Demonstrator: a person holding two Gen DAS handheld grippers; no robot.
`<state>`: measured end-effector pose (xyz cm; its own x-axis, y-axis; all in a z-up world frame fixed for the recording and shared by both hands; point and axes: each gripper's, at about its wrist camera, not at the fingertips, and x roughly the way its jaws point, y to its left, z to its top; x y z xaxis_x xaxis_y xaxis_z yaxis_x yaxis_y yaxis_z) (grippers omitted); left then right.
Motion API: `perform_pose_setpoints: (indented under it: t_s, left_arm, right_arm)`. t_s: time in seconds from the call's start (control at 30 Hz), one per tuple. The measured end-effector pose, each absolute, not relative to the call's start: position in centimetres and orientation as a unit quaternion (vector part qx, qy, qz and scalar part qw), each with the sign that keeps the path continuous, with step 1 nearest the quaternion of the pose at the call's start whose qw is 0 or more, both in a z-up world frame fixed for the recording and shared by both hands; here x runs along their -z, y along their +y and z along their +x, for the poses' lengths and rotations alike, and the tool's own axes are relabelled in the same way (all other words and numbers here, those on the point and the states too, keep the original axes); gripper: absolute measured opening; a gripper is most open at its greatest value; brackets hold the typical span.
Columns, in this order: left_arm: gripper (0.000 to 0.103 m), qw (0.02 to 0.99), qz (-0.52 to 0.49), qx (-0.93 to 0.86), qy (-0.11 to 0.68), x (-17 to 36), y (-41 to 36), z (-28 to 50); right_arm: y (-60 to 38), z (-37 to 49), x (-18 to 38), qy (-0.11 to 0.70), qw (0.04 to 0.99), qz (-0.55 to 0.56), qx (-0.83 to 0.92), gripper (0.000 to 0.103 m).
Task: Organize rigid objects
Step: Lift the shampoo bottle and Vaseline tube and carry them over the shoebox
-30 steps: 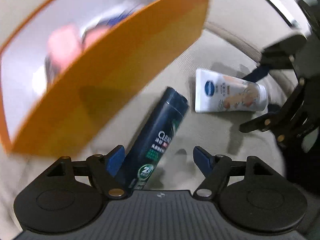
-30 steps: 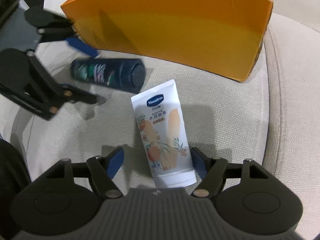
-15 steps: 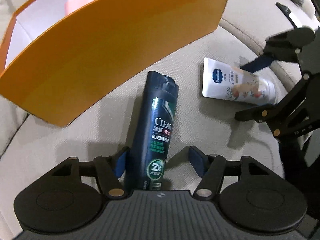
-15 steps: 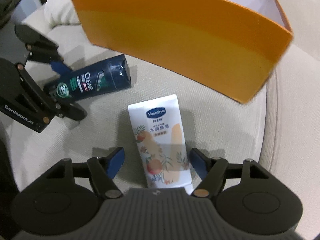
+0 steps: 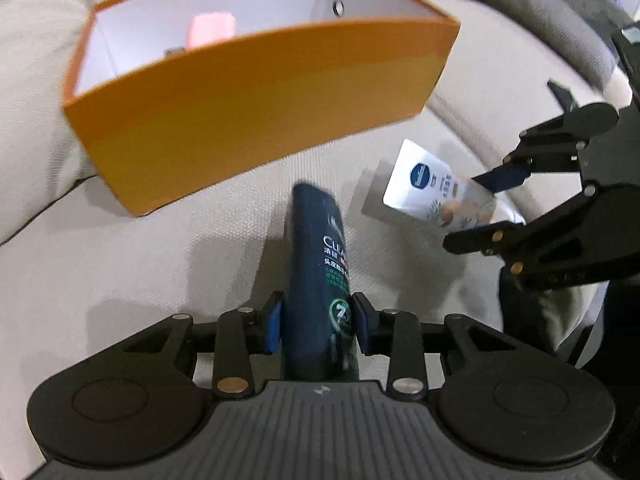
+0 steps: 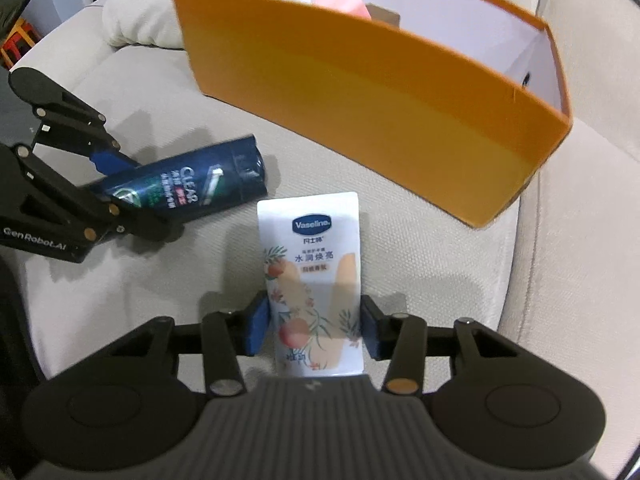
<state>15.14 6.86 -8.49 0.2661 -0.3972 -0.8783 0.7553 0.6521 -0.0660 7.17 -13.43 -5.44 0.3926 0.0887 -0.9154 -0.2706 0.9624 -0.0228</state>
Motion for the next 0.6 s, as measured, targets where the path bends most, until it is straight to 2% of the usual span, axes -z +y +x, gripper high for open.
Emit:
perform_pose_setpoints:
  t_s: [0.6]
  left_arm:
    - [0.037,0.814,0.142,0.36,0.433,1.4,10.2,13.1]
  right_arm:
    - [-13.5,7.0,-0.5,0.492,0.868,-0.008,-0.063,0.049]
